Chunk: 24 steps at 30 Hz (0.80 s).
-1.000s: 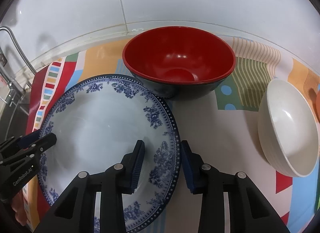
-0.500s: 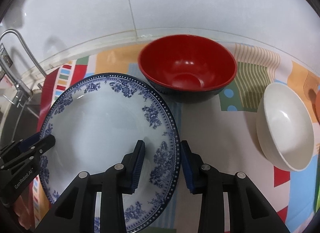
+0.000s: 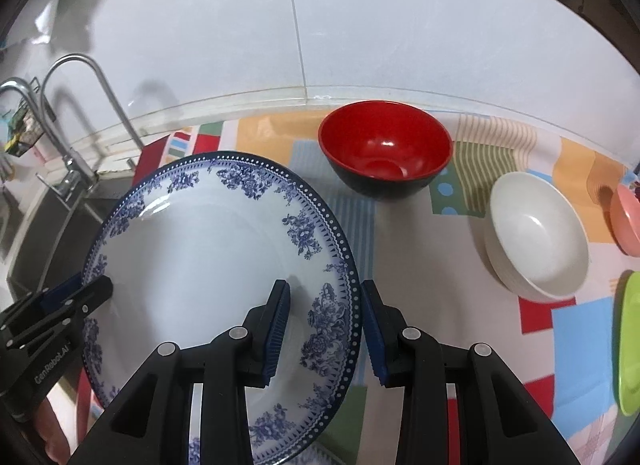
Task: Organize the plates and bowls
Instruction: 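Lower the large plate onto the smaller plate and open both grippers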
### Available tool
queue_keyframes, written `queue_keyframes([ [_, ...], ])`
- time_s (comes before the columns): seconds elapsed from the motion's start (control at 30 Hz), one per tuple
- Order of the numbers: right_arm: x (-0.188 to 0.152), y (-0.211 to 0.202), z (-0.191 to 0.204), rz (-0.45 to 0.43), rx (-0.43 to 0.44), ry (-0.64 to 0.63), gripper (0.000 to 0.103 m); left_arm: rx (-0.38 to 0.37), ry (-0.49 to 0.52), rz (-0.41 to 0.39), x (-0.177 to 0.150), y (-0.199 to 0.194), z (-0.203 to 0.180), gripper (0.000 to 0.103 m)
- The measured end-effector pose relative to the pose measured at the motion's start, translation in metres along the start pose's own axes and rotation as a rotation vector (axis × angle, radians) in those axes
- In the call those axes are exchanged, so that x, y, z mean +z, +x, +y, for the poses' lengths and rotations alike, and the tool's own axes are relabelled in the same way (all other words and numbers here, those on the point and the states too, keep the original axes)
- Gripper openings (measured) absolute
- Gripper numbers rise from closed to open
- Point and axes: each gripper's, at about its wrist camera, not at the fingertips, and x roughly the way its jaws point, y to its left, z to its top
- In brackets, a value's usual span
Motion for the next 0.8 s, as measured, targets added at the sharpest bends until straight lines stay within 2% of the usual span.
queue_keyframes([
  [0.43,-0.041,-0.045,-0.001,0.001,-0.012,-0.044,0.037,-0.005,-0.021,0.02,-0.057,-0.038,-0.007,0.035],
  [0.8,-0.083,-0.051,-0.005,0.071,-0.017,-0.082,0.037,0.001,0.019,0.084,-0.099,-0.045,-0.007,0.036],
])
